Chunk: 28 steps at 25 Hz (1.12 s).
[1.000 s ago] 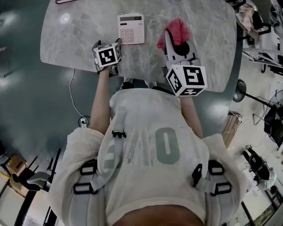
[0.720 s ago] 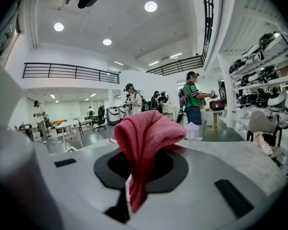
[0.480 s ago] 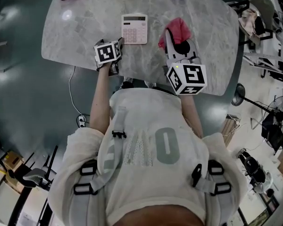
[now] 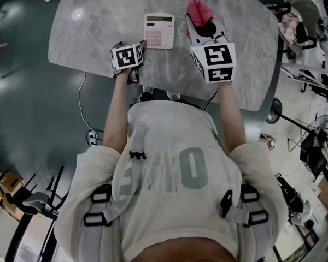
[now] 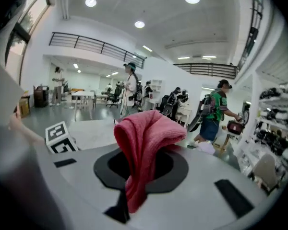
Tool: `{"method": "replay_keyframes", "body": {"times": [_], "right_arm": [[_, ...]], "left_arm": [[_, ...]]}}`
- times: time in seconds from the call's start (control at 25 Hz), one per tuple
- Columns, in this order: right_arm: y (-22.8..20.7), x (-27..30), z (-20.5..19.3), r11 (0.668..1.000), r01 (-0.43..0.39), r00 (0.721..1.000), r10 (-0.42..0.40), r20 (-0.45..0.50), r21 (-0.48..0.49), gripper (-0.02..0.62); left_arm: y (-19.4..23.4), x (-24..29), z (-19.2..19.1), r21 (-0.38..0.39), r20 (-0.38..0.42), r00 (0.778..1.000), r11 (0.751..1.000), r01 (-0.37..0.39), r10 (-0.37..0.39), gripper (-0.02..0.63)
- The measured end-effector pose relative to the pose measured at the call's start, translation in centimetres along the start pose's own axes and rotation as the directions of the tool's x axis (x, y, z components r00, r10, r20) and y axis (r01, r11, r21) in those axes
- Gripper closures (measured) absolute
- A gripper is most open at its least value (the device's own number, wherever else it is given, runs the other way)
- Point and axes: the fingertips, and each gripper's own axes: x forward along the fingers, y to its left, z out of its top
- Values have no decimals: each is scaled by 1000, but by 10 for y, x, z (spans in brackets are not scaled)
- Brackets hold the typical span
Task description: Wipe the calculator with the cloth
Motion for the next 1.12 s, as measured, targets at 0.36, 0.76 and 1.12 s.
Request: {"method": "replay_keyframes", "body": {"times": [0.36, 0.76, 1.12], "right_arm": [[28, 84, -37, 790, -203, 959, 41, -281, -578, 540], [41, 131, -127, 527, -457, 830, -38, -557, -717, 540], [38, 143, -162, 467, -521, 773, -96, -627, -714, 540]], "left_arm": [[3, -1, -2, 1, -12, 1000, 1000, 4, -4, 218], [3, 1, -2, 9, -5, 1000, 1000, 12, -12, 218], [3, 8, 0, 13, -7, 1000, 1000, 20, -20, 218]]}}
